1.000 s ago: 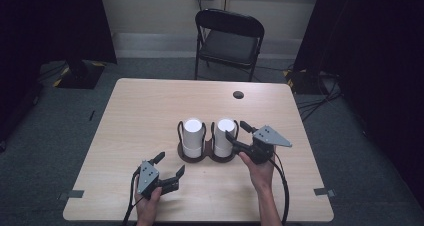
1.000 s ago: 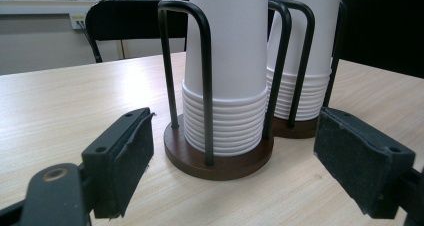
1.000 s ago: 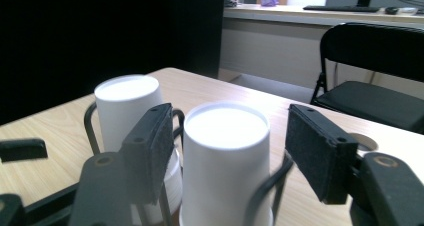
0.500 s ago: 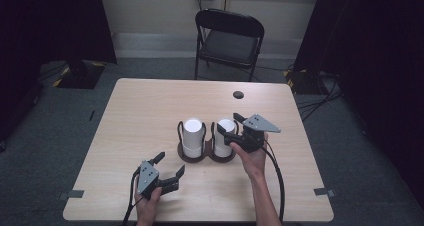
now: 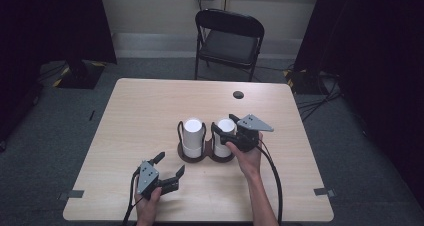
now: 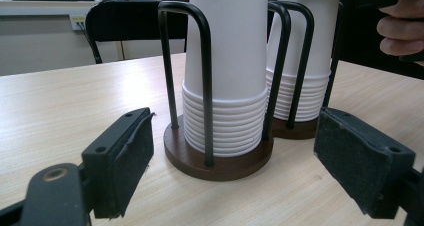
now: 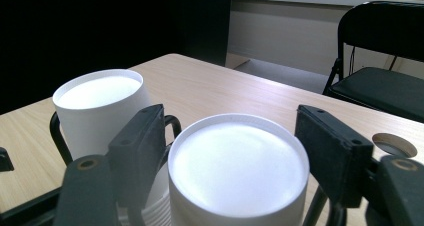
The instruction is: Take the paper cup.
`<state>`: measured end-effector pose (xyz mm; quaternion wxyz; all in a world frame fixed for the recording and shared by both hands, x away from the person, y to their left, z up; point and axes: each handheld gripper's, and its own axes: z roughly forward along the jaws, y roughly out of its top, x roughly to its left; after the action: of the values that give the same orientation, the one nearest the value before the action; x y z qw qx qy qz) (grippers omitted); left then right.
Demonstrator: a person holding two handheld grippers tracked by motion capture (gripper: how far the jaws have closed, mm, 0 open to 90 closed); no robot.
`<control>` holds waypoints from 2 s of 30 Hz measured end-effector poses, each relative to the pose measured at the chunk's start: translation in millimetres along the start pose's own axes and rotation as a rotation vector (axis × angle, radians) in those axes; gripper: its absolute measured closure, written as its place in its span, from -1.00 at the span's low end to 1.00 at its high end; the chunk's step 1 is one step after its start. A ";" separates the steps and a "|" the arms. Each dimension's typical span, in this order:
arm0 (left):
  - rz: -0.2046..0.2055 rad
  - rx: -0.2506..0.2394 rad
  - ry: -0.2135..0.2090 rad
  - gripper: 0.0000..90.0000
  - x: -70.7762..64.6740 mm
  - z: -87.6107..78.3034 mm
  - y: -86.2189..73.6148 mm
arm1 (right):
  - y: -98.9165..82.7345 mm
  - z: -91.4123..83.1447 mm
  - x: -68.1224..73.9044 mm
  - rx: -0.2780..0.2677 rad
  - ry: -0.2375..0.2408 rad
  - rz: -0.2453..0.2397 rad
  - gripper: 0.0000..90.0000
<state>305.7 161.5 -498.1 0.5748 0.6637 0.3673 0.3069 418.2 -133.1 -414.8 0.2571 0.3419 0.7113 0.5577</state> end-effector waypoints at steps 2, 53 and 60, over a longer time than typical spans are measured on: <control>0.000 0.000 -0.001 -0.64 0.1 -0.1 0.0 | -0.8 0.9 0.4 0.004 0.003 -0.002 -0.35; 0.010 0.001 0.000 -0.58 -1.1 0.1 0.0 | 13.8 -0.3 -1.6 -0.021 -0.011 0.028 -0.21; 0.033 0.011 0.004 -0.52 -3.4 0.9 0.4 | 23.3 -3.4 -1.1 -0.033 -0.006 0.023 -0.21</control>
<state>304.6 158.2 -497.7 0.5654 0.6721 0.3592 0.3157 421.0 -132.7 -391.4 0.2582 0.3475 0.6972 0.5714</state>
